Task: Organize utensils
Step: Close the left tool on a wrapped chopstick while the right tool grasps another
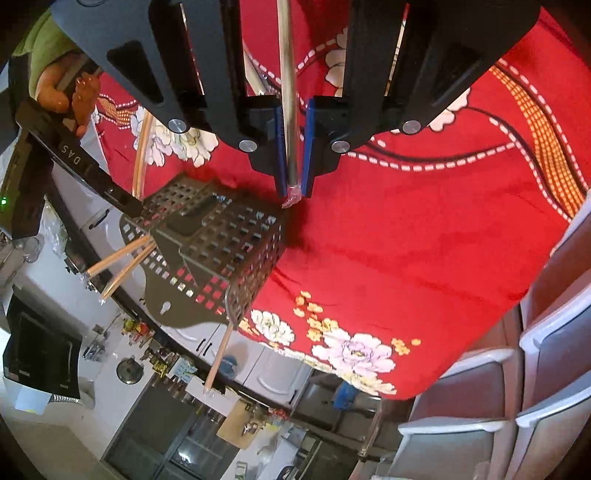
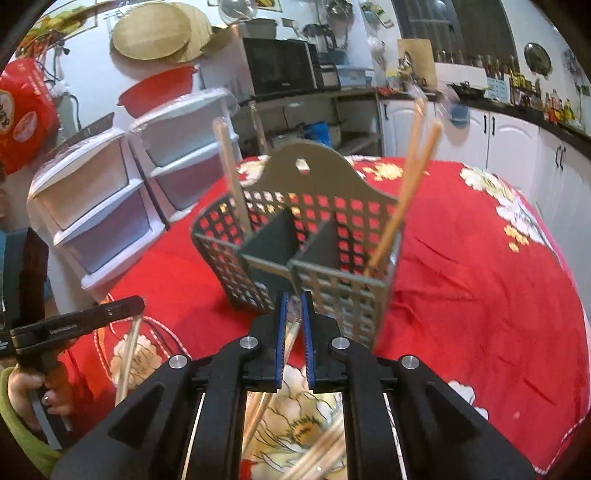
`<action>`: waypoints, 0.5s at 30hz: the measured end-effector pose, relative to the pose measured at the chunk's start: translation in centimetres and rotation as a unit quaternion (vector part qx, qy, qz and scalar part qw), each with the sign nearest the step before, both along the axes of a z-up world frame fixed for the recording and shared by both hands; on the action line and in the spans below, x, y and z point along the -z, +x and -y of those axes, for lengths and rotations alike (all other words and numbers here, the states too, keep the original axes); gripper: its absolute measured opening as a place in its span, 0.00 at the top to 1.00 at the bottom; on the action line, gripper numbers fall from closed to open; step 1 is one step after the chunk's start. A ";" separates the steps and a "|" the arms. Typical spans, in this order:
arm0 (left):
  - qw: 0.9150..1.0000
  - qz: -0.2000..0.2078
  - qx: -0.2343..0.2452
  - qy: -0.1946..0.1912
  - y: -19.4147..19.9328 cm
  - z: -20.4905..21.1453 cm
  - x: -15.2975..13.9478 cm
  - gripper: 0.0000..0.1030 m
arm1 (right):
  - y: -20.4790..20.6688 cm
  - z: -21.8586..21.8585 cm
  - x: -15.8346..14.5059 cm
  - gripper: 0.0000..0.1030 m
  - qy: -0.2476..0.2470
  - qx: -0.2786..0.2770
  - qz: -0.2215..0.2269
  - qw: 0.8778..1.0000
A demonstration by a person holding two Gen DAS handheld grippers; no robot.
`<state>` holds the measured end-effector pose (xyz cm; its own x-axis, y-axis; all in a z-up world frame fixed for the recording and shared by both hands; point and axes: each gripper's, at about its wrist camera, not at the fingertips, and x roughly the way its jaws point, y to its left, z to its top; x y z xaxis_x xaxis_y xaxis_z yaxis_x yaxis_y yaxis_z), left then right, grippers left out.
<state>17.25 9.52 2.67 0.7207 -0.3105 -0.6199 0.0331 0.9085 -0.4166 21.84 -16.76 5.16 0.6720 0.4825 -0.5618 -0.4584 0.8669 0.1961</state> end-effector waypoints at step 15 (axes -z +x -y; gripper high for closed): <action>0.999 0.052 0.007 0.009 0.1 0.2 -4.5 0.97 | -0.8 -0.9 -5.1 0.92 0.010 -0.018 0.061 0.998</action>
<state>17.35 9.29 7.17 0.7774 -0.3094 -0.5477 0.0873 0.9153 -0.3931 21.01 -15.83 10.25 0.7170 0.5178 -0.4668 -0.5113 0.8457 0.1527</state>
